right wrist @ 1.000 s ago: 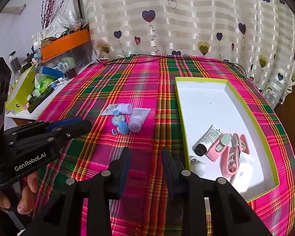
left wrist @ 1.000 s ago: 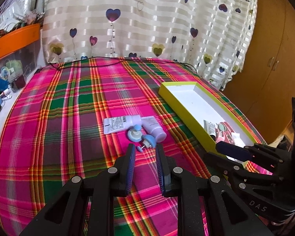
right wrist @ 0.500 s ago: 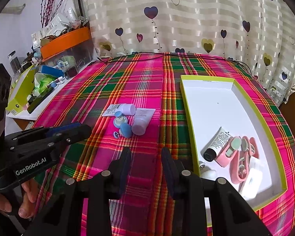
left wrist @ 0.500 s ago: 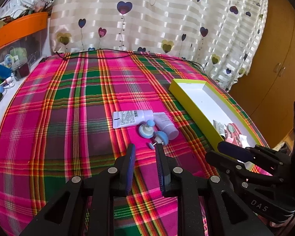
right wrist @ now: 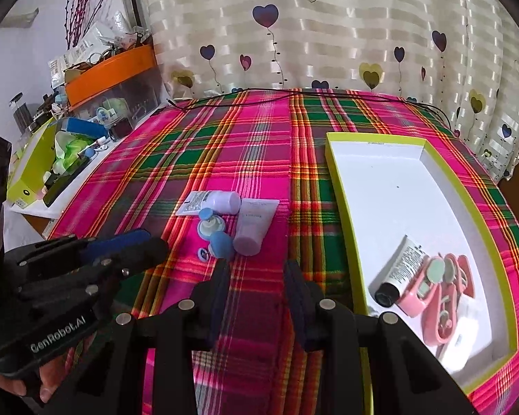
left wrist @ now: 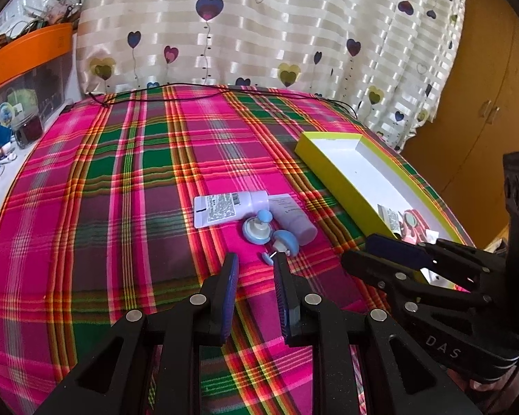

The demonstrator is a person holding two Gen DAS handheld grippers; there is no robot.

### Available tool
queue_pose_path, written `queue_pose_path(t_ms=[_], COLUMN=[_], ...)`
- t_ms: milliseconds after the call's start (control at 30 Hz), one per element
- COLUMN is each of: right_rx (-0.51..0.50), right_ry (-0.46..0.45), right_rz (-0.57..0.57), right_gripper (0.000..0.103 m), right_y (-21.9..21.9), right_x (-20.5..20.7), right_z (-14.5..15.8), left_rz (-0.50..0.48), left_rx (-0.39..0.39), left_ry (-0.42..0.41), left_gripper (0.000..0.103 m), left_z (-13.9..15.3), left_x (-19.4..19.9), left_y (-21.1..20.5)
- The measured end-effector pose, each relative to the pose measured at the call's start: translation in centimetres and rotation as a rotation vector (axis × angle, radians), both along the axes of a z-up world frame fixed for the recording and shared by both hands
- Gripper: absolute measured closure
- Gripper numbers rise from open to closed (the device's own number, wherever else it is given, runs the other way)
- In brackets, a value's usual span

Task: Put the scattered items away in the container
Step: 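Grasp the lavender tube with the right tool while the left tool approaches a blue cap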

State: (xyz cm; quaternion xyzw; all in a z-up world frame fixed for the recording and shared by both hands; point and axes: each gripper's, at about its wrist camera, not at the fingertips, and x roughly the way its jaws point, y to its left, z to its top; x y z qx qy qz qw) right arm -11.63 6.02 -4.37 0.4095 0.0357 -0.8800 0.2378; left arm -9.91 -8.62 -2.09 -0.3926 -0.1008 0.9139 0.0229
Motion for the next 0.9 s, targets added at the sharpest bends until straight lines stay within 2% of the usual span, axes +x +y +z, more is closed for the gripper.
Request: queue_pose_path(t_ms=[867,900], right_rx=[0.025,0.025], right_ry=[-0.065,-0.069], right_rz=[-0.016,-0.013], right_gripper=[0.071,0.075], right_y=[-2.5,-2.6], right_x=[-4.4,-4.4], right_z=[-2.5,-2.7], left_rz=[-0.05,-0.052], left_rx=[0.033,0.034], left_ry=[-0.013,-0.012], left_gripper=[0.082,0.082], left_z=[-1.8,-1.8], left_x=[-1.8,-1.8], left_y=[-1.1,-1.1])
